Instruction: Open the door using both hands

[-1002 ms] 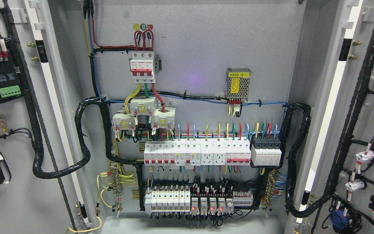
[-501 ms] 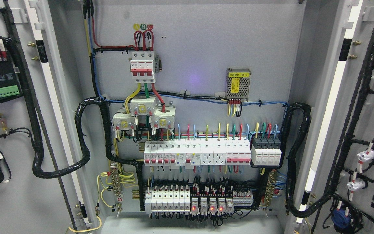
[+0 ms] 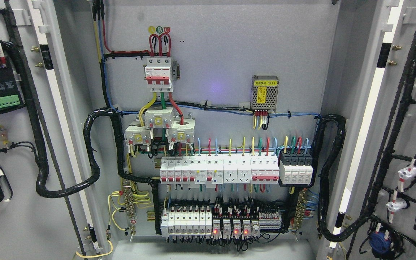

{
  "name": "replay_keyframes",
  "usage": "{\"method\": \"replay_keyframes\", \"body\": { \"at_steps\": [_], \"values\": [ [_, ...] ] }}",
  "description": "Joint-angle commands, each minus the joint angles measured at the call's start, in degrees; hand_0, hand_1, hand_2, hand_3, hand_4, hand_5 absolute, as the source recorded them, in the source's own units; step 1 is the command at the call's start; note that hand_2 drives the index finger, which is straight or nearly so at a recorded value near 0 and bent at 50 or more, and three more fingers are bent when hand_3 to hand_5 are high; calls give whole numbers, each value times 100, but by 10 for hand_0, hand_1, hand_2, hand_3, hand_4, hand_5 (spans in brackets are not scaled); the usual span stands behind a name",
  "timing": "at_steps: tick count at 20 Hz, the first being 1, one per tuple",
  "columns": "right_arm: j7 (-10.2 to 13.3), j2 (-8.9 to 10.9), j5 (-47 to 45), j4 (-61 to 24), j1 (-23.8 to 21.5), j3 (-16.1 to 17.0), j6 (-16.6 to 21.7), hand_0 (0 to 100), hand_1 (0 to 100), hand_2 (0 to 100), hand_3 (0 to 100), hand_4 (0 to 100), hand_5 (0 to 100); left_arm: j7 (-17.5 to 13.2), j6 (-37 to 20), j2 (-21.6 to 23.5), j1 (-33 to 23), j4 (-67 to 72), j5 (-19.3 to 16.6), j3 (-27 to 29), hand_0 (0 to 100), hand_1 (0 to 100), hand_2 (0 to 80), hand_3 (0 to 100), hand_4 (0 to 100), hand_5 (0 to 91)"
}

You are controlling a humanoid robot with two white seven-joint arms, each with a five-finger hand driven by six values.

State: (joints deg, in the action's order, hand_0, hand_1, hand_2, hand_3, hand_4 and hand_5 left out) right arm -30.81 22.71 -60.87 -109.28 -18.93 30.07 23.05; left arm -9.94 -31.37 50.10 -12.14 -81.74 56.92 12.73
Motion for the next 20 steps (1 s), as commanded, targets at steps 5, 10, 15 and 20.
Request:
{"method": "replay_keyframes", "body": {
  "at_steps": [5,10,15,20],
  "values": [
    [-21,-3,-21,-436,-269,-10,24,0,0,0,0,0,0,9,0,149,10,80,197,-86,0,0,0,0,0,0],
    [-30,23,-13,-577,-287,-80,24,0,0,0,0,0,0,9,-9,158,19,53,206,-95,0,0,0,0,0,0],
    [-39,15,-13,-673,-287,-352,24,0,0,0,0,0,0,9,-9,167,1,1,232,-113,0,0,0,0,0,0],
    [-39,15,5,-744,-305,-607,24,0,0,0,0,0,0,9,-9,158,19,-8,223,-121,0,0,0,0,0,0]
  ]
}}
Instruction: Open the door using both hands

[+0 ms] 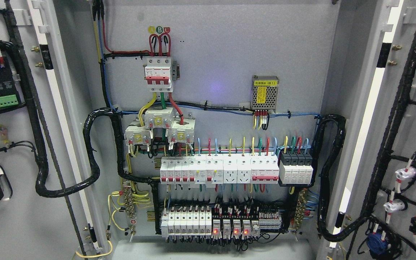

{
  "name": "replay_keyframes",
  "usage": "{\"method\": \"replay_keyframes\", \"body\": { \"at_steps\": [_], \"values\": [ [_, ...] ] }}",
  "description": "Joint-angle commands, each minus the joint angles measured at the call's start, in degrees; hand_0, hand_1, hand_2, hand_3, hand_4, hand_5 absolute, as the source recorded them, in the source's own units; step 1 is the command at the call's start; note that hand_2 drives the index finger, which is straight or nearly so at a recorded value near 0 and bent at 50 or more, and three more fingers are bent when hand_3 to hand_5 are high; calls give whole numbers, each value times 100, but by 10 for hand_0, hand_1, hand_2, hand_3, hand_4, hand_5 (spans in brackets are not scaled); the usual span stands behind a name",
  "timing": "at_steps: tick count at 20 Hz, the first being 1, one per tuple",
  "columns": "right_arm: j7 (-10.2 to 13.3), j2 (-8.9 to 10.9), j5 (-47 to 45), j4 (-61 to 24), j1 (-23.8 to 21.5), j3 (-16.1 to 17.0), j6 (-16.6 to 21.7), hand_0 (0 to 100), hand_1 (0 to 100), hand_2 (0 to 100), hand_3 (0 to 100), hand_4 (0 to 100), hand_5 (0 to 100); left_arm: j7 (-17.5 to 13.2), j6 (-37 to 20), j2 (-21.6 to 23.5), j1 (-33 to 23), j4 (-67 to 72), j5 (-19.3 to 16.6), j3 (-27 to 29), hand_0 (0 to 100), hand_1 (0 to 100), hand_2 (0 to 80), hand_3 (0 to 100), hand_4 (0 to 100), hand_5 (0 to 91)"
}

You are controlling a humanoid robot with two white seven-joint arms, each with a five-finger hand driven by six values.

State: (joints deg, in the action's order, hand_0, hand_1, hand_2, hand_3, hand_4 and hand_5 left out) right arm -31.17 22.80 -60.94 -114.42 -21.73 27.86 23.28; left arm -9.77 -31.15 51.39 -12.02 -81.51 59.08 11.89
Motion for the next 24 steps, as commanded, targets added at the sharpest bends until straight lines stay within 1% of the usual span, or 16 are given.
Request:
{"method": "replay_keyframes", "body": {
  "at_steps": [1,4,8,10,14,15,17,20,24],
  "values": [
    [-3,-3,21,-230,-33,-465,1,0,0,0,0,0,0,-7,-31,29,15,-31,7,-38,0,0,0,0,0,0],
    [-3,-3,47,-291,-77,-623,1,0,0,0,0,0,0,-7,-31,38,129,-14,7,-169,0,0,0,0,0,0],
    [-3,23,56,-353,-218,-667,1,0,0,0,0,0,0,-16,-40,38,130,-75,16,-336,0,0,0,0,0,0],
    [-3,14,64,-361,-227,-720,1,0,0,0,0,0,0,-16,-75,55,121,-189,7,-590,0,0,0,0,0,0],
    [-3,32,73,-414,-341,-738,1,0,0,0,0,0,0,-16,-75,73,86,-426,16,-688,0,0,0,0,0,0],
    [-3,32,73,-414,-358,-781,1,0,0,0,0,0,0,-16,-75,73,68,-505,16,-706,0,0,0,0,0,0],
    [-3,23,82,-414,-411,-1000,1,0,0,0,0,0,0,-16,-84,73,50,-655,16,-732,0,0,0,0,0,0],
    [-3,49,82,-440,-508,-1098,1,0,0,0,0,0,0,-16,-84,81,-11,-874,7,-732,0,0,0,0,0,0],
    [-3,84,187,-449,-517,-1370,1,0,0,0,0,0,0,-7,-75,64,-64,-1173,7,-732,0,0,0,0,0,0]
  ]
}}
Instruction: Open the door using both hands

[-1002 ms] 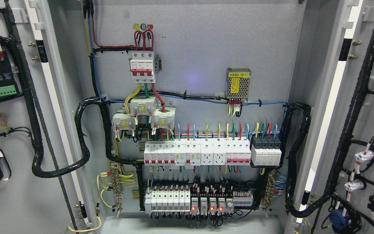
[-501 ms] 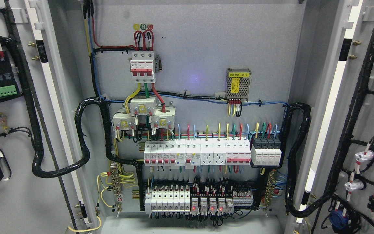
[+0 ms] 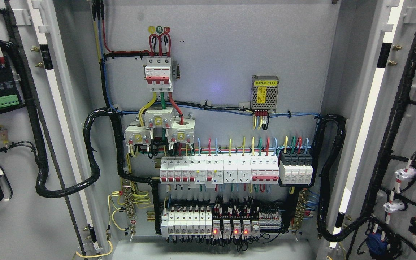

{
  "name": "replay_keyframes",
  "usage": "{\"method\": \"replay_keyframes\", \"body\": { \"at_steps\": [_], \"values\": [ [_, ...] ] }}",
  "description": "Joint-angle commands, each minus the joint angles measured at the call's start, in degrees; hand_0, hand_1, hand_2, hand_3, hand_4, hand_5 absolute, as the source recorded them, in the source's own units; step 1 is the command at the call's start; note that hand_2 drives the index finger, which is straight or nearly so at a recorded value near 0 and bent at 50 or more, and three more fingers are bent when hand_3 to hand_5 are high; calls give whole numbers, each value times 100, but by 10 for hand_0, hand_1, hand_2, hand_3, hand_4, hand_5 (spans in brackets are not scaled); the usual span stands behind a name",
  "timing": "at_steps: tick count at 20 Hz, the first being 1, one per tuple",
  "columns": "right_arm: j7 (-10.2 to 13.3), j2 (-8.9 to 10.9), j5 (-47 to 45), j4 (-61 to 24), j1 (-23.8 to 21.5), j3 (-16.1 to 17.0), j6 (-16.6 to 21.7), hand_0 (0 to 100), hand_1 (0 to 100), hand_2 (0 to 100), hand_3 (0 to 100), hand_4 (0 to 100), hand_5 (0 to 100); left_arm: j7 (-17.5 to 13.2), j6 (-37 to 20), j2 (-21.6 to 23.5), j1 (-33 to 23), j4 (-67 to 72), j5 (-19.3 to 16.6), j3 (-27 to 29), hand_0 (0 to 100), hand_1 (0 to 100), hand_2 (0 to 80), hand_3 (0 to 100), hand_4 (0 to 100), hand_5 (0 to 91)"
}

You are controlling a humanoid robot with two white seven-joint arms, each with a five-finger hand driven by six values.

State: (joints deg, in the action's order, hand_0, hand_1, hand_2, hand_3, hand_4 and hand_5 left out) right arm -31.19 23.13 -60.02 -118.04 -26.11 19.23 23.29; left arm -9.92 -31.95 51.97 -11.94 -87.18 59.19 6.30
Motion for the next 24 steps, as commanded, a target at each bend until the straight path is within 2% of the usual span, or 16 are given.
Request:
{"method": "replay_keyframes", "body": {
  "at_steps": [1,5,10,14,16,20,24],
  "values": [
    [-1,95,217,-88,-96,-560,0,0,0,0,0,0,0,7,13,6,-71,-668,-4,-172,0,0,0,0,0,0],
    [-1,96,447,-79,-131,-841,0,0,0,0,0,0,0,7,13,-29,-115,-827,-21,-251,0,0,0,0,0,0],
    [-1,87,780,-18,-140,-1263,0,0,0,0,0,0,0,16,-83,-55,-720,-1099,-56,-339,0,0,0,0,0,0],
    [-1,43,1000,79,-175,-1430,0,0,0,0,0,0,0,7,-171,-99,-1195,-1091,-83,-418,0,0,0,0,0,0],
    [-1,43,1001,123,-175,-1536,0,0,0,0,0,0,0,7,-294,-257,-1441,-1047,-118,-593,0,0,0,0,0,0],
    [-1,43,1403,552,-202,-1816,0,0,0,0,0,0,0,-1,-453,-416,-1863,-916,-249,-866,0,0,0,0,0,0],
    [-1,-10,1765,1316,-202,-2256,0,0,0,0,0,0,0,-1,-444,-617,-1969,-644,-328,-1147,0,0,0,0,0,0]
  ]
}}
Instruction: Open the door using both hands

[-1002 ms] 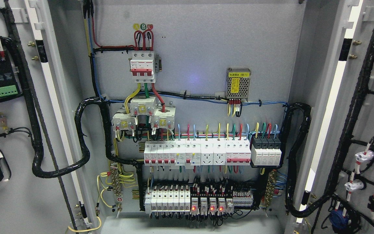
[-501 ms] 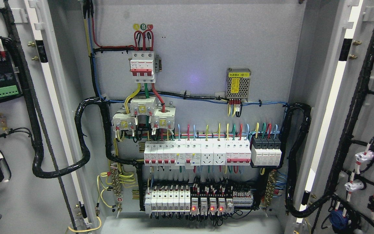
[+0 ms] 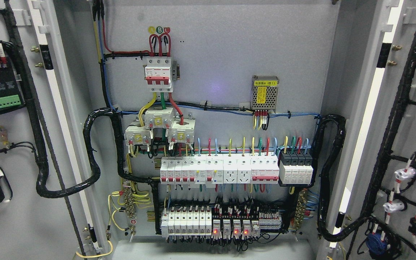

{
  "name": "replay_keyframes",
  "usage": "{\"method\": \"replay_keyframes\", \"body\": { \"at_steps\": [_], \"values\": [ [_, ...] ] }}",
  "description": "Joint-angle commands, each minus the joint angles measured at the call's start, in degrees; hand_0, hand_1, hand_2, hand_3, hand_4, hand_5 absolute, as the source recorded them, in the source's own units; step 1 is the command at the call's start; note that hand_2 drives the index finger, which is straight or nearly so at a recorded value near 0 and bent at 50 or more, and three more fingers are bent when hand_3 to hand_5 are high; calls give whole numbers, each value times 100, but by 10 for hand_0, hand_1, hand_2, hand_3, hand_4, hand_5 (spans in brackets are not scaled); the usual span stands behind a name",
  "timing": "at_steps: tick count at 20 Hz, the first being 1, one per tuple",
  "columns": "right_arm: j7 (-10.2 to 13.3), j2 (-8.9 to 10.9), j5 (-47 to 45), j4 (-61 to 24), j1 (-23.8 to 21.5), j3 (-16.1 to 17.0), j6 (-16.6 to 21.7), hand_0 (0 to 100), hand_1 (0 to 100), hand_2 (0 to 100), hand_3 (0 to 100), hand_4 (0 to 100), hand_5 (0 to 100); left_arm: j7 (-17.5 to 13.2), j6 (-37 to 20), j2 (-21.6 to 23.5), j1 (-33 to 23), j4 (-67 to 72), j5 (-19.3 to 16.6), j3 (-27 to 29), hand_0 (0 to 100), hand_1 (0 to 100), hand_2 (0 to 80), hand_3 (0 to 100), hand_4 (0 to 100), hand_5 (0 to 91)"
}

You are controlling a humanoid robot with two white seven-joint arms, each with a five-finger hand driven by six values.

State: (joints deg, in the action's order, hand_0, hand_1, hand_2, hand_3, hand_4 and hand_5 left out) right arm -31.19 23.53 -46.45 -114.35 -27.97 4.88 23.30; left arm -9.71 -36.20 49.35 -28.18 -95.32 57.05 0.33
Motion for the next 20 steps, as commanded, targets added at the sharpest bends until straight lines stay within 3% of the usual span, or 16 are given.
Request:
{"method": "replay_keyframes", "body": {
  "at_steps": [1,7,11,14,20],
  "values": [
    [-1,-50,417,1167,-16,-927,-1,0,0,0,0,0,0,-22,-10,-408,-346,276,-158,-647,0,0,0,0,0,0],
    [-1,-129,829,2863,107,-1472,-1,0,0,0,0,0,0,-22,8,-803,-495,944,-211,-929,0,0,0,0,0,0],
    [-1,-524,1567,3970,186,-1526,-1,0,0,0,0,0,0,-206,16,-1260,-477,1673,-351,-1123,0,0,0,0,0,0],
    [-1,-674,1919,4779,300,-1534,-1,0,0,0,0,0,0,-338,43,-1568,-442,2227,-378,-1158,0,0,0,0,0,0],
    [8,-1236,2491,7054,958,-1455,17,0,0,0,0,0,0,-400,60,-1894,-100,3395,-405,-1798,0,0,0,0,0,0]
  ]
}}
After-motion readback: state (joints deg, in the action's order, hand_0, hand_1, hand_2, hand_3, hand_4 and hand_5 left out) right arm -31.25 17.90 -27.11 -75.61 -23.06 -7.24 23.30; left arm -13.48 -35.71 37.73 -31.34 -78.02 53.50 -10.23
